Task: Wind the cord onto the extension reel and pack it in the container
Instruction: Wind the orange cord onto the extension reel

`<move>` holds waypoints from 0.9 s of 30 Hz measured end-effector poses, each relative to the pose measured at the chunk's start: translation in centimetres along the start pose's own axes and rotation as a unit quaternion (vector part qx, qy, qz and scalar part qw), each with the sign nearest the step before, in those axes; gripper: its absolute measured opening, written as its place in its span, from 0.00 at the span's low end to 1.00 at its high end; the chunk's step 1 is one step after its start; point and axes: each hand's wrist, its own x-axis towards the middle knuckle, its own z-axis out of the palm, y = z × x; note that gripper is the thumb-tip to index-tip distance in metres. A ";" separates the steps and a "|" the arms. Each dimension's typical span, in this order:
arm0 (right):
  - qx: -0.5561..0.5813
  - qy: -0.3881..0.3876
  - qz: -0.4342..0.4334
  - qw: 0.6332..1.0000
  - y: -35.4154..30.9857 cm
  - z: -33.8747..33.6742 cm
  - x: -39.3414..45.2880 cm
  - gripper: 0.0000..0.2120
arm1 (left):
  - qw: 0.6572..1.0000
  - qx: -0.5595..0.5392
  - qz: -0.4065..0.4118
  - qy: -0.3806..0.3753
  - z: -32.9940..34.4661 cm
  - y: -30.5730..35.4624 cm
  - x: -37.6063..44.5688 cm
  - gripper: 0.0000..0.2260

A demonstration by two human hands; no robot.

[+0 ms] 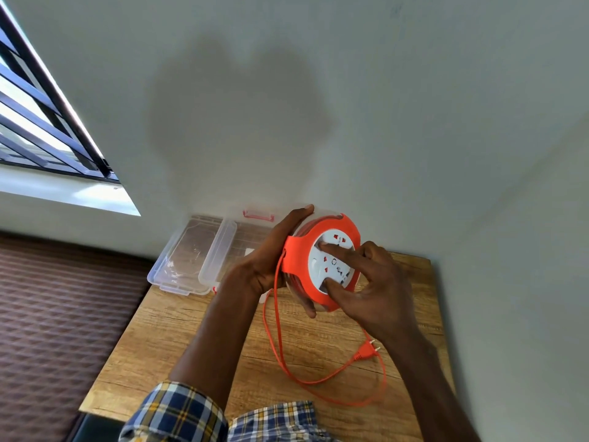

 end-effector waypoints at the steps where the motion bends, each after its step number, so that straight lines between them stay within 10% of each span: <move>1: 0.005 0.010 0.006 1.000 -0.2 0.0 -0.1 0.32 | 1.000 -0.001 0.001 0.004 0.0 0.0 0.0 0.26; 10: 0.071 0.096 0.197 0.973 -2.7 1.9 0.5 0.34 | 1.000 -0.027 -0.001 -0.010 1.0 -0.4 0.4 0.26; 27: -0.025 -0.056 -0.089 0.994 0.4 -1.1 0.6 0.27 | 1.000 -0.014 -0.018 -0.020 -0.1 0.1 -0.1 0.25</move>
